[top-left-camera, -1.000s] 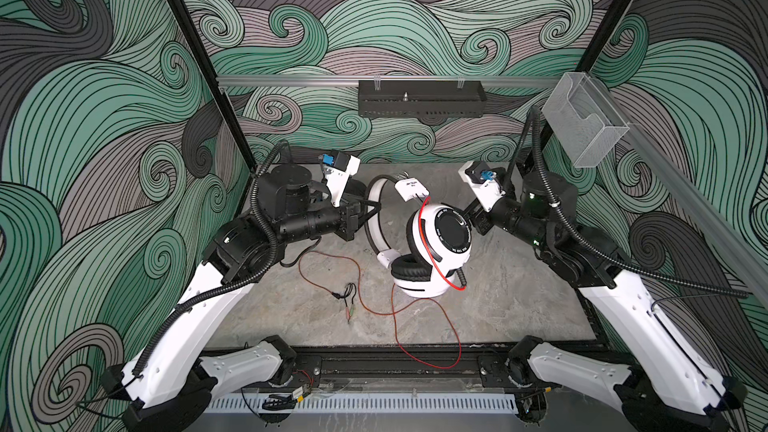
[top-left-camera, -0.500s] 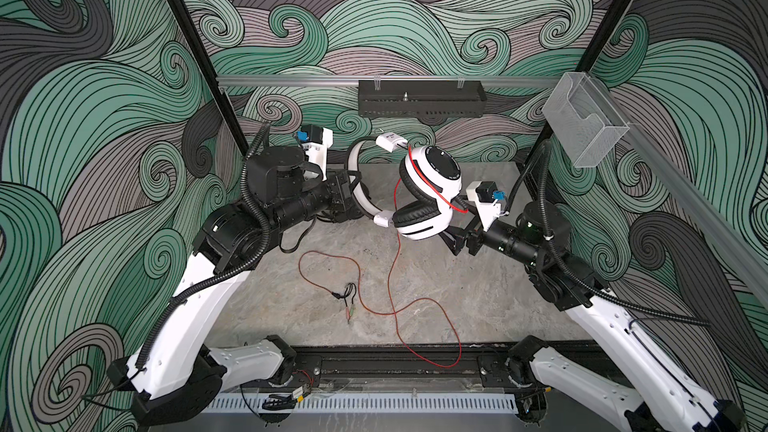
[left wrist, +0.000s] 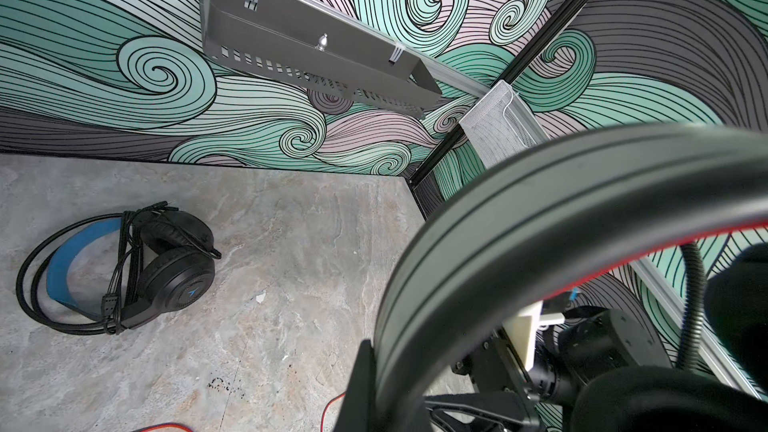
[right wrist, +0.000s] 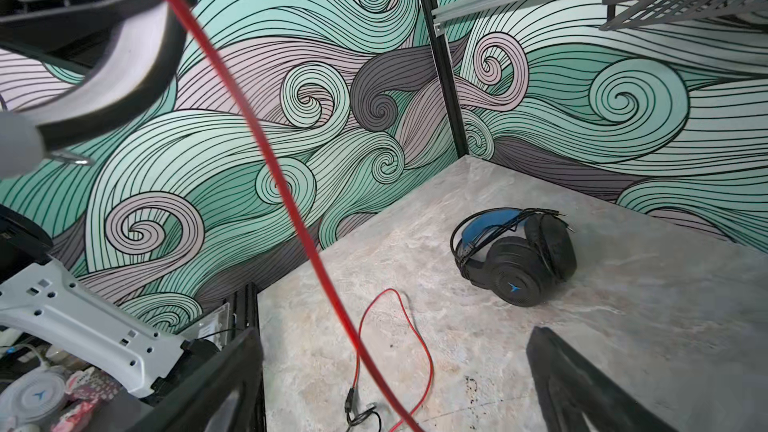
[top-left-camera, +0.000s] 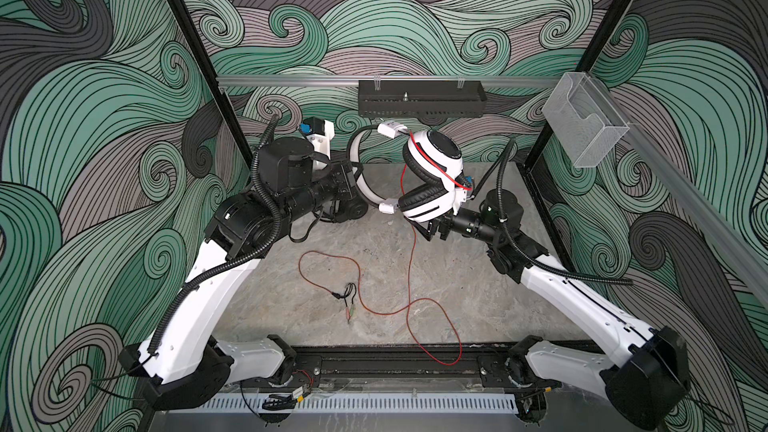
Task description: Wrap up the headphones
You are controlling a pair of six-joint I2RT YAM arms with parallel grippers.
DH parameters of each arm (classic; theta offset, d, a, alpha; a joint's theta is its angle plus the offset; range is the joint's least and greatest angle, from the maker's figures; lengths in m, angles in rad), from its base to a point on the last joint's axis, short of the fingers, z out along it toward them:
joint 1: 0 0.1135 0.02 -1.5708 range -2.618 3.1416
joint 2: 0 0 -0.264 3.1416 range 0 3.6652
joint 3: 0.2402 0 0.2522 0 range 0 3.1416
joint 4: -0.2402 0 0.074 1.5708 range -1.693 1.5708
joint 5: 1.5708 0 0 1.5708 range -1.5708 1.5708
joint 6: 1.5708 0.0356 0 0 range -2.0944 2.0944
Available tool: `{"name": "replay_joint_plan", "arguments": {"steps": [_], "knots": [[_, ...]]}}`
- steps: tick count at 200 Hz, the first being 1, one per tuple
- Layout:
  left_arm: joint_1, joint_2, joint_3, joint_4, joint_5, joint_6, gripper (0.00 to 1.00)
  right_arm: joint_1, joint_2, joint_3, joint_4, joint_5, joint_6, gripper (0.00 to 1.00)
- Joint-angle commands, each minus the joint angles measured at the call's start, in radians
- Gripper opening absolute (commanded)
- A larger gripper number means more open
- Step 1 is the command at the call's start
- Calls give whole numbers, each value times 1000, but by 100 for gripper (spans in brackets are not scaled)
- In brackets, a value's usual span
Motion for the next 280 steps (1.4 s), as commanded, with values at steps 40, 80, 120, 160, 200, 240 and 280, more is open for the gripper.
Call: {"name": "replay_joint_plan", "arguments": {"steps": [40, 80, 120, 160, 200, 240, 280], "knots": [[17, 6, 58, 88, -34, -87, 0, 42, 130, -1, 201, -33, 83, 100], [58, 9, 54, 97, -30, -141, 0, 81, 179, -24, 230, -50, 105, 94], [79, 8, 57, 102, -19, -156, 0, 116, 236, -61, 294, -45, 132, 87], [104, 8, 59, 106, -5, -180, 0, 135, 273, -89, 321, -46, 144, 67], [130, 11, 61, 112, 27, -202, 0, 181, 351, -103, 381, -32, 171, 62], [154, 2, 58, 111, 35, -211, 0, 193, 413, -128, 451, -35, 206, 56], [184, 1, 52, 104, 55, -239, 0, 199, 441, -147, 468, -53, 222, 35]]}}
